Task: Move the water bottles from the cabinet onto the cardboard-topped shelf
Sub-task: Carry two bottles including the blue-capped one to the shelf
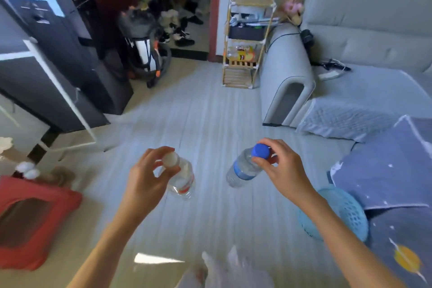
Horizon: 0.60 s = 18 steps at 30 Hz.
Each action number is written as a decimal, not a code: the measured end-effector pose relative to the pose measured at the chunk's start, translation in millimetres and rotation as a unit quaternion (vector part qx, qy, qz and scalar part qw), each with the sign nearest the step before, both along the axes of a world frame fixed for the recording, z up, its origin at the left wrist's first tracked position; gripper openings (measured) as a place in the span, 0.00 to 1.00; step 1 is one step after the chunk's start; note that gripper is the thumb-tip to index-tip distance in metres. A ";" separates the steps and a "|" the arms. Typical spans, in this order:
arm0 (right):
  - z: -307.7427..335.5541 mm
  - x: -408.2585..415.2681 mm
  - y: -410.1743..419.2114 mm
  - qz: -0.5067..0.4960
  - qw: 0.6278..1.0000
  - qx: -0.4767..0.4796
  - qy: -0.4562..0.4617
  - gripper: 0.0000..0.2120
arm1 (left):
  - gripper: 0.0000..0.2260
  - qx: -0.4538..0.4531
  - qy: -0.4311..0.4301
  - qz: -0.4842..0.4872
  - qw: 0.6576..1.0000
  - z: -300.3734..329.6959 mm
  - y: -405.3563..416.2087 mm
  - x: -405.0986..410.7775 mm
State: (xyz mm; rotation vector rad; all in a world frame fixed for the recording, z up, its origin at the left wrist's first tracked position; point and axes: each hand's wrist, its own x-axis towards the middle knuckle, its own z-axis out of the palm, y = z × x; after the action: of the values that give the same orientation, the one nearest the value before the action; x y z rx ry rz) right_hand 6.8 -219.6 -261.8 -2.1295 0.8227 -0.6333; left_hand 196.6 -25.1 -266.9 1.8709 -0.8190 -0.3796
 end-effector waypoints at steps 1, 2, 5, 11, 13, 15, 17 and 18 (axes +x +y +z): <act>1.0 12.2 -25.5 -0.015 1.000 -0.002 -0.004 0.13 | 0.17 -0.002 -0.002 -0.005 1.000 2.4 -27.5 15.3; 1.6 25.2 -51.7 -0.027 1.000 -0.004 -0.008 0.13 | 0.16 -0.006 -0.001 -0.009 1.000 4.1 -55.3 30.6; -2.6 65.1 -133.1 -0.046 0.999 -0.005 -0.013 0.12 | 0.15 -0.014 0.007 -0.022 1.000 3.2 -139.1 73.4; -11.4 131.6 -292.2 -0.037 0.999 0.014 0.009 0.10 | 0.18 -0.007 0.002 -0.017 1.000 0.9 -302.7 148.5; -5.8 157.0 -344.8 -0.036 0.999 0.011 0.012 0.10 | 0.18 -0.003 0.005 -0.010 1.000 7.2 -353.6 171.9; 2.2 186.1 -396.3 -0.038 0.999 0.002 0.014 0.11 | 0.16 -0.005 0.012 -0.007 1.000 15.6 -401.9 197.6; 7.4 216.2 -444.8 -0.038 0.999 -0.015 0.015 0.12 | 0.15 -0.021 0.018 -0.003 1.000 24.6 -448.6 222.7; 8.5 230.9 -469.0 -0.038 0.999 -0.022 0.013 0.12 | 0.14 -0.027 0.014 -0.001 1.000 27.9 -472.7 235.0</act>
State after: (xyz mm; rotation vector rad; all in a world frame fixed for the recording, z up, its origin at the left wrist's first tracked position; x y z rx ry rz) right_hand 237.7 -688.6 -253.3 -2.1585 0.9146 -0.6708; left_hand 431.6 -497.8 -239.0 1.8105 -0.8047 -0.3815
